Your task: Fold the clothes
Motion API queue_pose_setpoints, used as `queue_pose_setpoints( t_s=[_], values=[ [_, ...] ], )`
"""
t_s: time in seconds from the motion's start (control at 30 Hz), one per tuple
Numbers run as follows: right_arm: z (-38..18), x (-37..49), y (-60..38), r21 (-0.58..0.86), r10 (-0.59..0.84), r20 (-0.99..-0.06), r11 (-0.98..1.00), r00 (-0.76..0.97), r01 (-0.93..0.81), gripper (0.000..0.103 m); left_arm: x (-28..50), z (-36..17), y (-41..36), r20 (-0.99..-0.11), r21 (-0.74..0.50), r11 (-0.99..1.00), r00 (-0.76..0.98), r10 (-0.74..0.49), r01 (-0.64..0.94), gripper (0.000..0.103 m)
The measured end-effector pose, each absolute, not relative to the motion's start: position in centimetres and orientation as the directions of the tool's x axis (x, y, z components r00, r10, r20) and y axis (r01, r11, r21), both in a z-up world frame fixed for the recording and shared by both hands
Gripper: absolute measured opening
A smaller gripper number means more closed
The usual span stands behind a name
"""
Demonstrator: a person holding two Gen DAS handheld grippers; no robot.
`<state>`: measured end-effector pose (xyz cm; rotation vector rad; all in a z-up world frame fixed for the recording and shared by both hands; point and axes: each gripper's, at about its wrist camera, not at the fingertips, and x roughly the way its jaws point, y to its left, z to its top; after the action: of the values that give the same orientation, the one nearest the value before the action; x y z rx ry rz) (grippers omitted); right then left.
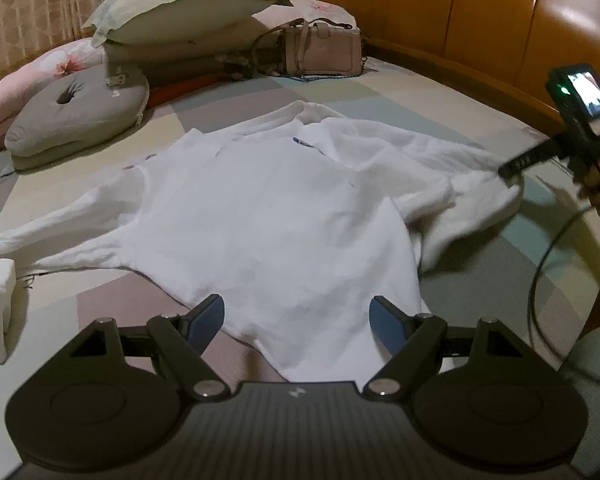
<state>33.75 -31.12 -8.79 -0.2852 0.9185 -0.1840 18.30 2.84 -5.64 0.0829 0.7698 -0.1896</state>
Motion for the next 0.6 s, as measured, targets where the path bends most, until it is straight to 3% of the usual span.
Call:
queue_pose_setpoints(
  t_s=[0.13, 0.27, 0.43, 0.6],
  values=[
    [-8.0, 37.4, -34.0, -0.358, -0.364, -0.723, 0.924, 0.587, 0.131, 0.088, 18.5, -5.4, 2.8, -0.701, 0.014, 0.981, 0.702, -0.130, 0.196, 0.080],
    [-6.9, 36.8, -34.8, -0.241, -0.253, -0.778, 0.966, 0.576, 0.098, 0.088, 18.5, -5.2, 2.7, -0.697, 0.018, 0.980, 0.705, -0.131, 0.200, 0.080],
    [-6.2, 32.7, -32.1, 0.026, 0.026, -0.817, 1.000, 0.577, -0.008, 0.096, 18.5, -4.9, 2.2, -0.690, 0.019, 0.977, 0.709, -0.142, 0.213, 0.080],
    [-8.1, 30.3, -29.7, 0.000, -0.016, -0.818, 1.000, 0.576, 0.027, 0.096, 17.7, -4.5, 1.7, -0.678, 0.012, 0.973, 0.717, -0.160, 0.229, 0.080]
  ],
)
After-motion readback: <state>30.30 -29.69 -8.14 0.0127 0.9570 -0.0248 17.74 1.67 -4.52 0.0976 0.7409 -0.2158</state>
